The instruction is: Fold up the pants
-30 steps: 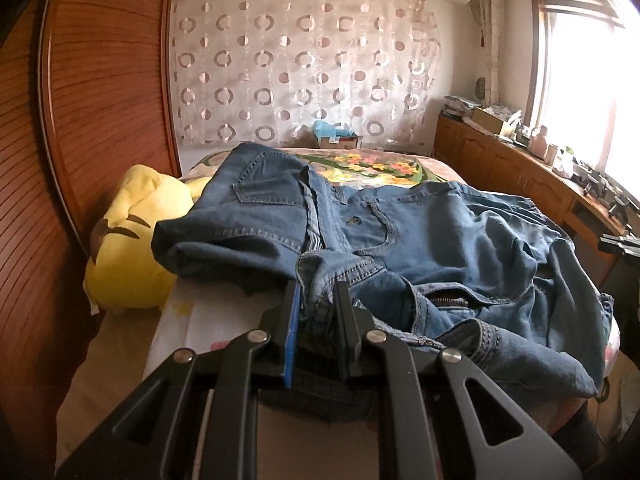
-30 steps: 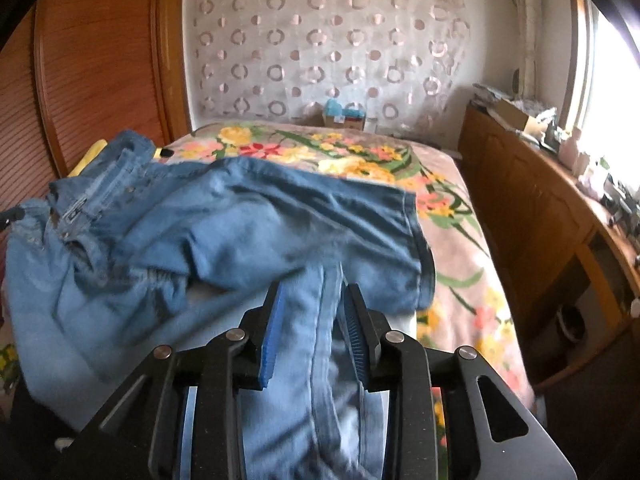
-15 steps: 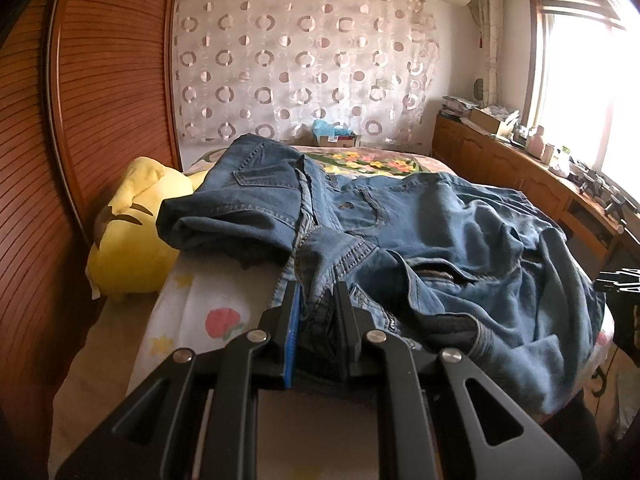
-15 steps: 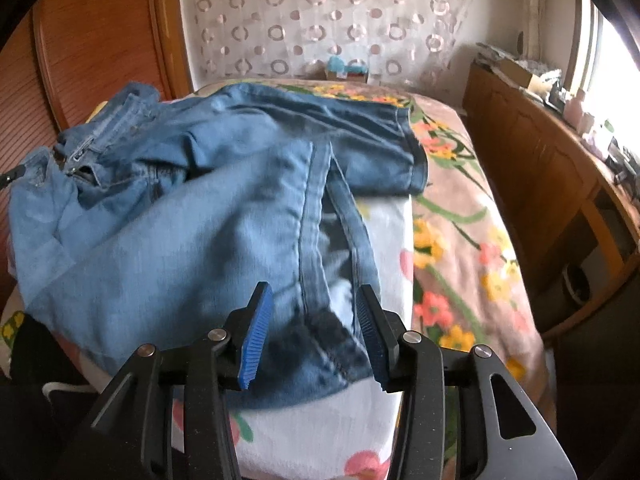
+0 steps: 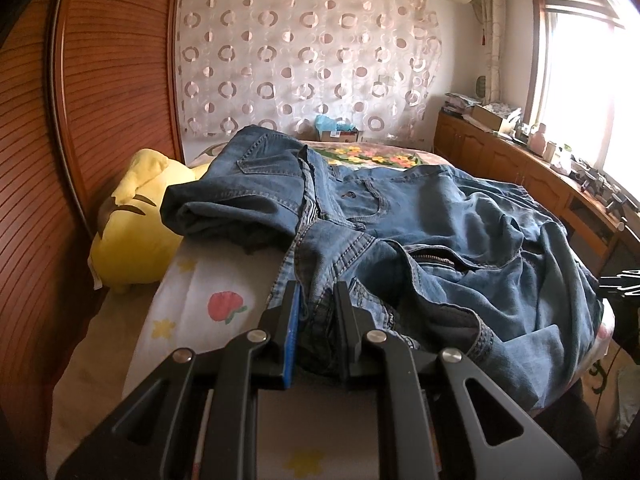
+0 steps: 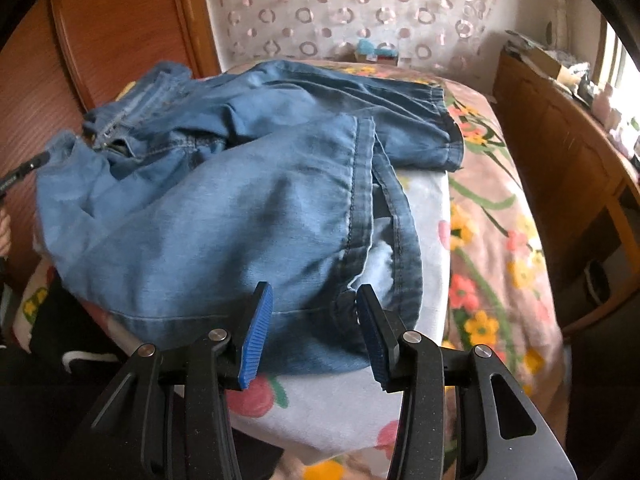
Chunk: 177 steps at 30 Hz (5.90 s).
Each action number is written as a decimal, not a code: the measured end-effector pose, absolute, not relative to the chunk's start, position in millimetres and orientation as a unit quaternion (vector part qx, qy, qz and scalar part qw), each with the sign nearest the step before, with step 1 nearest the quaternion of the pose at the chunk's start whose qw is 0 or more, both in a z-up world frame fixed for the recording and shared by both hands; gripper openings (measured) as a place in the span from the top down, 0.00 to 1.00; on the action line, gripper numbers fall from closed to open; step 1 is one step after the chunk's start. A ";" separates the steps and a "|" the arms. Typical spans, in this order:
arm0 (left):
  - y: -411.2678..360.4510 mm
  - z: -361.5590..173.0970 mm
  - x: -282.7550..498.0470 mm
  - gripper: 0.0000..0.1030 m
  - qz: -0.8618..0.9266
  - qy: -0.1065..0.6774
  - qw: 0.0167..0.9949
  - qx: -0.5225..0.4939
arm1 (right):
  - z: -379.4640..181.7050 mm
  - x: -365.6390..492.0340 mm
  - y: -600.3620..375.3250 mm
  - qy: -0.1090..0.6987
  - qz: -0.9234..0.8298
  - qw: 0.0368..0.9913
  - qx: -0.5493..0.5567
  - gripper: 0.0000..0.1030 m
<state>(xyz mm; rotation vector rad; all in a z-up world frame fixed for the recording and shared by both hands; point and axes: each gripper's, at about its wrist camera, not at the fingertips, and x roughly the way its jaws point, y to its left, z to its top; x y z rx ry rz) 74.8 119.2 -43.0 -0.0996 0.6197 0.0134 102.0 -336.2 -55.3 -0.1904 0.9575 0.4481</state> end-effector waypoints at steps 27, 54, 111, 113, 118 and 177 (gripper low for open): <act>133.7 6.0 65.7 0.87 0.018 0.231 0.971 -0.053 | 43.5 76.3 -394.4 0.289 0.123 0.949 -0.015 0.96; 128.8 8.2 155.6 0.86 0.023 0.255 0.966 -0.034 | 48.0 165.6 -398.0 0.262 0.108 0.959 -0.005 0.96; 89.4 -13.2 311.4 0.59 -0.061 0.338 0.939 0.019 | 3.5 373.8 -356.3 0.335 0.056 0.939 -0.064 0.57; 77.8 -16.6 304.8 0.57 -0.084 0.343 0.936 0.016 | 7.6 364.6 -356.7 0.336 0.059 0.938 -0.061 0.57; 49.6 -25.1 288.7 0.54 -0.136 0.349 0.927 0.008 | 17.4 331.6 -358.3 0.340 0.074 0.936 -0.051 0.57; 13.7 -54.6 266.5 0.54 -0.172 0.335 0.926 0.029 | 4.8 255.3 -359.6 0.354 0.051 0.934 -0.006 0.95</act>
